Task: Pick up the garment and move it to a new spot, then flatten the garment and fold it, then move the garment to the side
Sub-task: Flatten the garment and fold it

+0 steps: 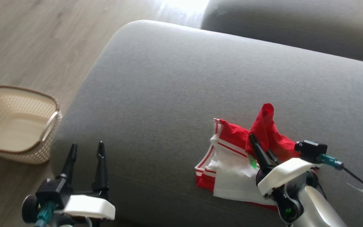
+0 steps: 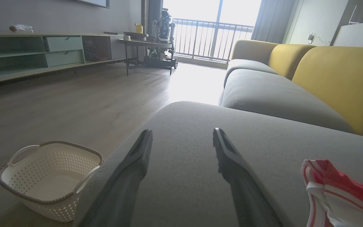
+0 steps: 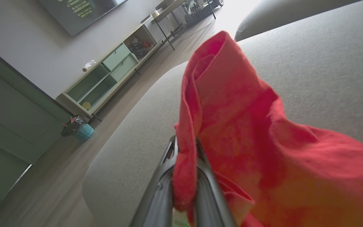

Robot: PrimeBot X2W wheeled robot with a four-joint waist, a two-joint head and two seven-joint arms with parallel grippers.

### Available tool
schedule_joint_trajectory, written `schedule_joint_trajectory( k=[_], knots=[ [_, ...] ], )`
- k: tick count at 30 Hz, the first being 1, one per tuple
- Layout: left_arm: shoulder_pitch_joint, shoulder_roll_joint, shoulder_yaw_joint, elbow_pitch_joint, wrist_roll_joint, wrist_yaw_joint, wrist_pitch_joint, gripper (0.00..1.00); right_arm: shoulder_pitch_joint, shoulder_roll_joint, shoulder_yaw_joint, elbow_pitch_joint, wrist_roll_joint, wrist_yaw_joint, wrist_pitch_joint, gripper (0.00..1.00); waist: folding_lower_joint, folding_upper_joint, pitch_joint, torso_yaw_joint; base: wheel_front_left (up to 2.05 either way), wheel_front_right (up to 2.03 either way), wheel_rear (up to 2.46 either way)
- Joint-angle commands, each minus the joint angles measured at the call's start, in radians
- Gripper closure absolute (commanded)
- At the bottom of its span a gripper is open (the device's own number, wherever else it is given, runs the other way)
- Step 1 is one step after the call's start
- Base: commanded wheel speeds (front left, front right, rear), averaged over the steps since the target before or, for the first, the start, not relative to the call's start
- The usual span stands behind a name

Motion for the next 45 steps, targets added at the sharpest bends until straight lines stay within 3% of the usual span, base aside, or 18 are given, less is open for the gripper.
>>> schedule_joint_trajectory(
  k=[1,11,12,13,14,22,25,29,35,41,45],
  knots=[
    [-0.021,-0.003,0.021,-0.031,-0.003,0.003,-0.012,0.0,-0.028,0.006,0.033,-0.021,0.013,0.0,-0.019,1.0,0.0,0.0,0.01,0.022,0.0,0.0,0.0],
    [-0.024,-0.003,-0.002,-0.021,0.01,0.005,-0.012,0.0,-0.04,0.006,0.113,0.039,0.069,0.0,-0.062,1.0,0.0,0.0,0.02,0.065,0.0,0.0,0.0],
    [-0.024,-0.003,-0.002,-0.019,0.013,0.005,-0.012,0.0,-0.043,0.006,0.117,0.053,0.072,0.0,-0.065,0.86,0.0,0.0,0.019,0.067,0.0,0.0,0.0],
    [-0.024,-0.003,0.0,-0.018,0.015,0.004,-0.012,0.0,-0.048,0.006,0.125,0.065,0.071,0.0,-0.067,0.34,0.0,0.0,0.019,0.068,0.0,0.0,0.0],
    [-0.024,-0.003,0.002,-0.017,0.016,0.004,-0.012,0.0,-0.051,0.006,0.136,0.069,0.086,0.0,-0.067,0.0,0.0,0.0,0.019,0.069,0.0,0.0,0.0],
    [-0.016,-0.003,0.008,-0.012,0.017,0.01,-0.012,0.0,-0.07,0.006,0.282,0.021,0.117,0.0,-0.063,0.0,0.0,0.0,0.003,0.027,0.0,0.0,0.0],
    [-0.016,-0.003,0.007,-0.012,0.015,0.012,-0.012,0.0,-0.068,0.006,0.285,-0.015,0.119,0.0,-0.06,0.0,0.0,0.0,-0.006,-0.003,0.0,0.0,0.0],
    [-0.016,-0.003,0.011,-0.017,0.016,0.015,-0.012,0.0,-0.078,0.006,0.203,-0.036,0.059,0.0,-0.065,0.0,0.0,0.0,-0.016,-0.053,0.0,0.0,0.0],
    [-0.021,-0.003,0.017,-0.028,0.018,0.018,-0.012,0.0,-0.082,0.006,-0.004,-0.106,-0.156,0.0,-0.037,0.0,0.0,0.0,-0.019,-0.133,0.0,0.0,0.0],
    [-0.042,-0.003,0.023,-0.04,0.017,0.021,-0.012,0.0,-0.036,0.006,-0.199,-0.291,-0.458,0.0,0.025,0.0,0.0,0.0,-0.008,-0.209,0.0,0.0,0.0],
    [-0.054,-0.003,0.025,-0.046,0.013,0.026,-0.012,0.0,0.016,0.006,-0.273,-0.413,-0.551,0.0,0.044,0.0,0.0,0.0,0.005,-0.258,0.0,0.0,0.0]
  ],
)
